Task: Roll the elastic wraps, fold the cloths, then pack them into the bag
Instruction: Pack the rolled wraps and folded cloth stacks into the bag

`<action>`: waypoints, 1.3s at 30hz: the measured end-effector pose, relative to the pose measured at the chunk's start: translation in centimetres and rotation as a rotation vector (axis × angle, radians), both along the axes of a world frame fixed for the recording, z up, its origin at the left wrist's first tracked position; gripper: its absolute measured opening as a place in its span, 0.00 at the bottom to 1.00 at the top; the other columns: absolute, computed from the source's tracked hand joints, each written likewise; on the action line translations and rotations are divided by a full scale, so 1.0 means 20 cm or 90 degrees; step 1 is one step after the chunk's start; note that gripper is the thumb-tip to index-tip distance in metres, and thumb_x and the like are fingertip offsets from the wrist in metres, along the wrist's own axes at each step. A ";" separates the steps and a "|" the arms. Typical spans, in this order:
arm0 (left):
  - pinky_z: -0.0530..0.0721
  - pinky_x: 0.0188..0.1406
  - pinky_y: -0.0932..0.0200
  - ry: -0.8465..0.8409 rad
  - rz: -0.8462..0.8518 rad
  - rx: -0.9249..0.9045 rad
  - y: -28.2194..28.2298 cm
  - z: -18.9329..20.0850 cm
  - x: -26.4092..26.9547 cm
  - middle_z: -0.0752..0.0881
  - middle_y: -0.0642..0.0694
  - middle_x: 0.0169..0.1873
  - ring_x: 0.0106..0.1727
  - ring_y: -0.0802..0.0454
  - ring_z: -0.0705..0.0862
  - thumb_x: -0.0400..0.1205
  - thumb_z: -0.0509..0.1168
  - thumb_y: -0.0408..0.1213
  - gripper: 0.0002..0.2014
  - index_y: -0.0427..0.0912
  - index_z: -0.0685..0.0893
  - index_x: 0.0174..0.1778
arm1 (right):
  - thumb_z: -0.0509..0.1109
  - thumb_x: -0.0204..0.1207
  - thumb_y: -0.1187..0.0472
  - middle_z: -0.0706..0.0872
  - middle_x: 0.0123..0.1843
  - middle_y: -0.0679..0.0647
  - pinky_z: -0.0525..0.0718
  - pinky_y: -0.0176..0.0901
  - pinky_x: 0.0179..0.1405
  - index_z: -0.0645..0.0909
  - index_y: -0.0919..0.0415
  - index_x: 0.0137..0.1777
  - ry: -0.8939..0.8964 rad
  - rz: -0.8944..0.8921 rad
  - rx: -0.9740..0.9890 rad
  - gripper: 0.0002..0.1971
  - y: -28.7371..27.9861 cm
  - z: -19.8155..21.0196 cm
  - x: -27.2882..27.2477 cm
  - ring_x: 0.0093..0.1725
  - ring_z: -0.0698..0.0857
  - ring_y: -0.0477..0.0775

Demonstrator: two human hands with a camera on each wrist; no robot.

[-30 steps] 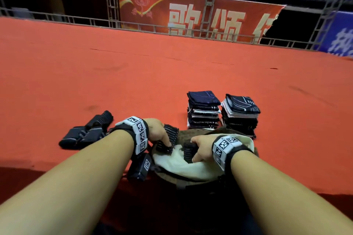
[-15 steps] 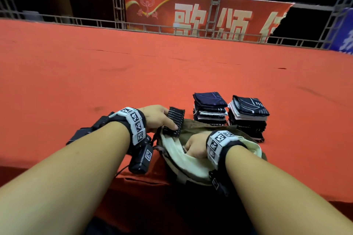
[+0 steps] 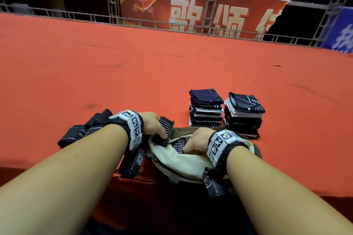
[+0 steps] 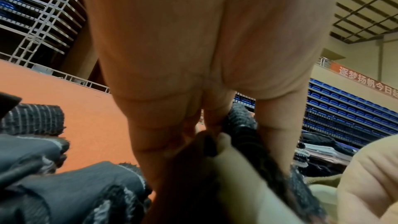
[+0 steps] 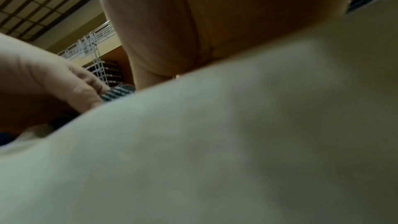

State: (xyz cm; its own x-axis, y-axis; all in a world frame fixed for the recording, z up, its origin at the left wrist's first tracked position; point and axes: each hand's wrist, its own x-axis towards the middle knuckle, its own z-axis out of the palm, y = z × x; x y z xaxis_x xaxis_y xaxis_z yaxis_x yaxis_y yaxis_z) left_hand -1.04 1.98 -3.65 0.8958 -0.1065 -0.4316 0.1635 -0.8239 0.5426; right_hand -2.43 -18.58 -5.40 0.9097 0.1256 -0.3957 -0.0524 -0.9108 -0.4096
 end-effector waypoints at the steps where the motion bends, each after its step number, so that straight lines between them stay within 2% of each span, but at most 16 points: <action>1: 0.90 0.56 0.37 -0.005 0.001 0.007 -0.01 0.00 0.00 0.94 0.42 0.43 0.49 0.39 0.93 0.59 0.79 0.52 0.27 0.40 0.93 0.49 | 0.83 0.64 0.52 0.94 0.49 0.58 0.90 0.55 0.57 0.92 0.63 0.50 -0.001 0.003 0.007 0.18 0.00 -0.01 -0.01 0.51 0.92 0.58; 4: 0.90 0.58 0.40 -0.024 0.007 0.016 0.00 0.02 0.00 0.94 0.43 0.44 0.50 0.41 0.92 0.68 0.80 0.52 0.20 0.41 0.93 0.48 | 0.79 0.73 0.61 0.94 0.42 0.57 0.90 0.52 0.54 0.93 0.66 0.44 0.023 -0.013 0.096 0.07 0.02 -0.05 -0.02 0.39 0.87 0.54; 7: 0.89 0.59 0.41 -0.048 0.025 0.012 0.03 0.05 -0.02 0.94 0.44 0.45 0.52 0.41 0.92 0.62 0.79 0.56 0.23 0.44 0.93 0.47 | 0.75 0.77 0.61 0.91 0.35 0.57 0.82 0.45 0.39 0.92 0.69 0.44 0.036 -0.012 0.106 0.10 0.06 -0.06 -0.03 0.31 0.81 0.53; 10: 0.90 0.58 0.43 -0.065 0.042 -0.041 0.06 0.07 -0.03 0.94 0.42 0.46 0.46 0.41 0.92 0.64 0.80 0.51 0.22 0.44 0.92 0.50 | 0.76 0.76 0.58 0.85 0.26 0.52 0.77 0.39 0.32 0.91 0.63 0.38 0.029 -0.001 0.084 0.09 0.12 -0.06 -0.01 0.23 0.77 0.49; 12: 0.88 0.48 0.45 -0.050 0.038 -0.076 0.07 0.08 -0.04 0.92 0.38 0.43 0.39 0.42 0.87 0.69 0.80 0.45 0.19 0.40 0.91 0.53 | 0.75 0.75 0.59 0.86 0.29 0.53 0.79 0.40 0.35 0.88 0.60 0.35 0.035 0.019 0.065 0.09 0.16 -0.04 -0.02 0.27 0.78 0.52; 15: 0.87 0.43 0.43 -0.038 0.031 -0.079 0.05 0.09 -0.05 0.89 0.37 0.37 0.36 0.43 0.84 0.59 0.82 0.51 0.30 0.34 0.88 0.50 | 0.76 0.75 0.58 0.88 0.38 0.53 0.85 0.40 0.42 0.86 0.56 0.38 0.030 0.044 0.019 0.05 0.16 -0.02 0.01 0.34 0.83 0.52; 17: 0.84 0.38 0.48 -0.048 0.014 -0.066 0.02 0.10 -0.06 0.86 0.38 0.32 0.33 0.44 0.83 0.62 0.83 0.52 0.25 0.37 0.86 0.43 | 0.79 0.73 0.58 0.88 0.42 0.53 0.88 0.41 0.40 0.86 0.56 0.48 0.014 0.036 0.032 0.07 0.10 0.01 0.03 0.38 0.85 0.52; 19: 0.82 0.35 0.52 -0.065 0.009 -0.069 -0.04 0.12 -0.07 0.86 0.38 0.29 0.30 0.44 0.82 0.70 0.83 0.48 0.19 0.39 0.83 0.40 | 0.80 0.70 0.61 0.92 0.48 0.58 0.91 0.48 0.47 0.88 0.62 0.53 -0.004 0.015 0.038 0.12 0.03 0.07 0.04 0.44 0.90 0.58; 21: 0.82 0.34 0.52 -0.087 0.006 -0.087 -0.09 0.13 -0.08 0.87 0.39 0.28 0.28 0.44 0.83 0.73 0.82 0.46 0.18 0.39 0.81 0.41 | 0.73 0.75 0.66 0.93 0.40 0.59 0.88 0.45 0.32 0.89 0.68 0.50 -0.004 -0.033 0.135 0.08 -0.04 0.12 0.03 0.33 0.89 0.58; 23: 0.85 0.35 0.49 -0.106 0.001 -0.119 -0.16 0.12 -0.08 0.87 0.39 0.27 0.27 0.45 0.84 0.75 0.81 0.43 0.16 0.39 0.81 0.42 | 0.65 0.79 0.68 0.90 0.33 0.57 0.78 0.37 0.20 0.86 0.68 0.49 0.015 -0.108 0.255 0.08 -0.08 0.15 0.02 0.23 0.83 0.54; 26: 0.92 0.42 0.45 -0.103 0.020 -0.212 -0.26 0.12 -0.09 0.87 0.38 0.29 0.29 0.44 0.87 0.79 0.78 0.34 0.12 0.36 0.80 0.44 | 0.61 0.81 0.61 0.86 0.32 0.56 0.76 0.37 0.19 0.82 0.65 0.52 0.041 -0.173 0.404 0.10 -0.13 0.17 0.00 0.24 0.82 0.54; 28: 0.93 0.46 0.43 -0.096 0.021 -0.235 -0.31 0.12 -0.10 0.89 0.33 0.38 0.34 0.41 0.89 0.81 0.75 0.30 0.10 0.37 0.79 0.45 | 0.63 0.84 0.57 0.86 0.31 0.56 0.77 0.38 0.20 0.81 0.69 0.59 0.058 -0.172 0.448 0.15 -0.14 0.15 0.00 0.23 0.81 0.53; 30: 0.92 0.51 0.41 -0.090 0.013 -0.220 -0.33 0.12 -0.12 0.90 0.27 0.50 0.39 0.39 0.91 0.82 0.74 0.30 0.10 0.40 0.78 0.46 | 0.66 0.85 0.55 0.87 0.31 0.56 0.76 0.39 0.21 0.81 0.70 0.62 0.068 -0.161 0.462 0.17 -0.17 0.13 -0.01 0.24 0.81 0.53; 32: 0.92 0.52 0.41 -0.093 0.011 -0.199 -0.31 0.10 -0.12 0.89 0.27 0.53 0.41 0.38 0.92 0.81 0.75 0.33 0.11 0.44 0.77 0.46 | 0.70 0.83 0.55 0.84 0.30 0.56 0.76 0.39 0.22 0.84 0.68 0.58 0.069 -0.131 0.471 0.14 -0.18 0.10 -0.02 0.26 0.82 0.53; 36: 0.91 0.45 0.50 -0.114 -0.021 -0.093 -0.26 0.07 -0.10 0.93 0.41 0.44 0.40 0.45 0.92 0.79 0.78 0.42 0.14 0.47 0.82 0.55 | 0.75 0.79 0.63 0.80 0.36 0.65 0.77 0.39 0.21 0.78 0.63 0.41 0.044 -0.059 0.426 0.09 -0.18 0.06 -0.02 0.25 0.83 0.54; 39: 0.83 0.43 0.58 -0.237 -0.083 0.114 -0.24 0.07 -0.10 0.89 0.52 0.47 0.46 0.51 0.87 0.76 0.78 0.46 0.13 0.51 0.87 0.54 | 0.77 0.77 0.66 0.80 0.30 0.62 0.83 0.44 0.23 0.75 0.62 0.41 0.033 -0.067 0.340 0.12 -0.14 0.03 -0.01 0.25 0.84 0.57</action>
